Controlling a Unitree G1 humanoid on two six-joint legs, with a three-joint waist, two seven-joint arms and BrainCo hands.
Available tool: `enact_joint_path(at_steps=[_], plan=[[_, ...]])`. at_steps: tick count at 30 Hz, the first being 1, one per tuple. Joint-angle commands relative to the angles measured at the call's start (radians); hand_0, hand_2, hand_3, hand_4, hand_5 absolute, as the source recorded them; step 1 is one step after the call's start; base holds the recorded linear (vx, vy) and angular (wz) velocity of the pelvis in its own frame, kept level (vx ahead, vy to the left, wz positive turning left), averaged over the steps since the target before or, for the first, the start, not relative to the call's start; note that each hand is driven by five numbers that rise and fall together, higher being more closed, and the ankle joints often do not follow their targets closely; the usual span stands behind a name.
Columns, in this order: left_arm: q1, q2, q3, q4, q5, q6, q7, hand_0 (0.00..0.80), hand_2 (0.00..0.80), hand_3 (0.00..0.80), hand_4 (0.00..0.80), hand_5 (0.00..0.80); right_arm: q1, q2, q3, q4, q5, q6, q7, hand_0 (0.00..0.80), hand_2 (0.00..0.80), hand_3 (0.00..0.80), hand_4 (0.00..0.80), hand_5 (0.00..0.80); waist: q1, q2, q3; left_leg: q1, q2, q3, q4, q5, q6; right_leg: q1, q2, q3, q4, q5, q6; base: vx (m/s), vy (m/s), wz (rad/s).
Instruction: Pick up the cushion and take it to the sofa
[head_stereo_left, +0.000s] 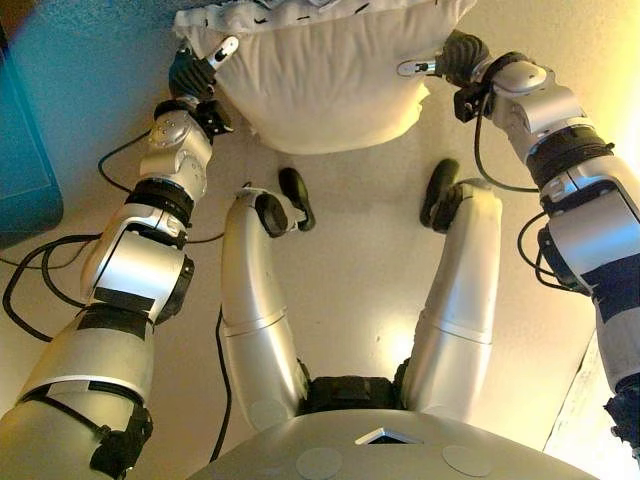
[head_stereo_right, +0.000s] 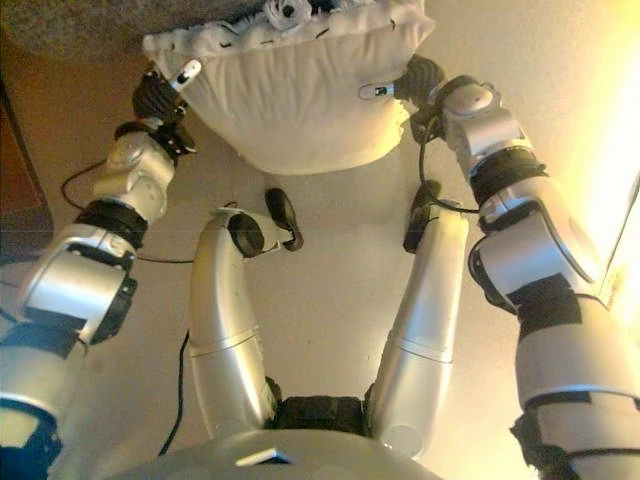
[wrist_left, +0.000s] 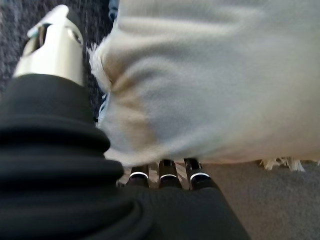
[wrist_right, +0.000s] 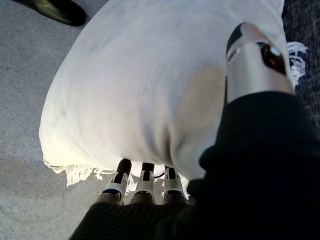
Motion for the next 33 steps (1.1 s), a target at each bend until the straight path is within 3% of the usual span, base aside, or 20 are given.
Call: enact_joint_path(at_steps=[1, 2, 3, 7, 17, 21, 25, 29, 33], plan=[[-0.125, -0.069, -0.011, -0.097, -0.058, -0.073, -0.189, 0.430, 0.430, 0.430, 0.430, 0.430, -0.116, 0.112, 0.047, -0.052, 0.015, -0.043, 0.085, 0.800, 0.800, 0.800, 0.800, 0.800, -0.008, 0.059, -0.013, 0.002, -0.005, -0.001, 0.004, -0.005, -0.047, 0.080, -0.005, -0.014, -0.114, 0.073, -0.095, -0.014, -0.047, 0.04], [-0.127, -0.074, -0.016, -0.106, -0.056, -0.077, -0.194, 0.640, 0.640, 0.640, 0.640, 0.640, -0.116, 0.117, 0.046, -0.056, 0.020, -0.037, 0.077, 0.800, 0.800, 0.800, 0.800, 0.800, -0.007, 0.059, -0.013, 0.000, -0.006, -0.003, 0.010, -0.010, -0.047, 0.079, -0.007, -0.014, -0.108, 0.069, -0.096, -0.013, -0.050, 0.03], [-0.128, -0.077, -0.020, -0.111, -0.051, -0.079, -0.196, 0.800, 0.800, 0.800, 0.800, 0.800, -0.115, 0.120, 0.043, -0.057, 0.025, -0.029, 0.066, 0.800, 0.800, 0.800, 0.800, 0.800, -0.007, 0.058, -0.013, -0.001, -0.006, -0.004, 0.015, -0.012, -0.046, 0.078, -0.008, -0.015, -0.104, 0.067, -0.097, -0.011, -0.052, 0.03], [-0.134, -0.084, -0.029, -0.121, -0.032, -0.082, -0.195, 0.800, 0.800, 0.800, 0.800, 0.800, -0.109, 0.129, 0.027, -0.047, 0.058, -0.010, 0.033, 0.800, 0.800, 0.800, 0.800, 0.800, -0.006, 0.055, -0.013, -0.006, -0.002, -0.007, 0.035, -0.023, -0.041, 0.076, -0.010, -0.017, -0.086, 0.059, -0.101, -0.007, -0.041, 0.02], [-0.112, -0.087, -0.011, -0.150, -0.066, -0.132, -0.218, 0.800, 0.800, 0.800, 0.800, 0.800, -0.069, 0.135, -0.024, -0.043, 0.149, -0.086, -0.021, 0.800, 0.800, 0.800, 0.800, 0.800, -0.016, 0.042, -0.013, 0.037, 0.002, -0.020, -0.004, -0.012, -0.055, 0.116, -0.004, -0.033, -0.114, 0.064, -0.092, -0.018, -0.035, 0.00], [-0.042, -0.105, -0.004, -0.192, 0.019, -0.200, -0.206, 0.800, 0.800, 0.800, 0.800, 0.800, 0.036, 0.155, -0.081, -0.089, 0.172, -0.182, -0.054, 0.800, 0.800, 0.800, 0.800, 0.800, -0.020, 0.021, -0.013, 0.160, 0.009, -0.019, -0.123, 0.023, -0.083, 0.235, 0.021, -0.063, -0.194, 0.084, -0.069, -0.014, -0.068, 0.00], [0.101, -0.103, 0.025, -0.298, 0.042, -0.276, -0.207, 0.800, 0.800, 0.800, 0.800, 0.800, 0.238, 0.121, -0.142, -0.261, 0.168, -0.287, -0.070, 0.800, 0.800, 0.800, 0.800, 0.800, -0.028, -0.012, -0.013, 0.304, 0.020, -0.025, -0.245, 0.071, -0.099, 0.385, 0.048, -0.084, -0.276, 0.101, -0.053, 0.014, -0.101, -0.03], [0.234, -0.106, 0.063, -0.429, 0.147, -0.272, -0.120, 0.800, 0.800, 0.800, 0.800, 0.800, 0.424, 0.103, -0.196, -0.466, 0.164, -0.299, -0.137, 0.800, 0.800, 0.800, 0.800, 0.800, -0.032, -0.043, -0.013, 0.463, 0.026, -0.028, -0.374, 0.117, -0.103, 0.552, 0.052, -0.103, -0.389, 0.125, -0.045, 0.064, -0.148, 0.01], [0.322, -0.092, 0.093, -0.513, 0.204, -0.227, -0.050, 0.800, 0.800, 0.800, 0.800, 0.800, 0.563, 0.102, -0.262, -0.586, 0.188, -0.291, -0.173, 0.800, 0.800, 0.800, 0.800, 0.800, -0.031, -0.070, -0.068, 0.605, 0.012, -0.037, -0.527, 0.167, -0.100, 0.701, 0.058, -0.119, -0.532, 0.155, -0.038, 0.114, -0.141, 0.06]])
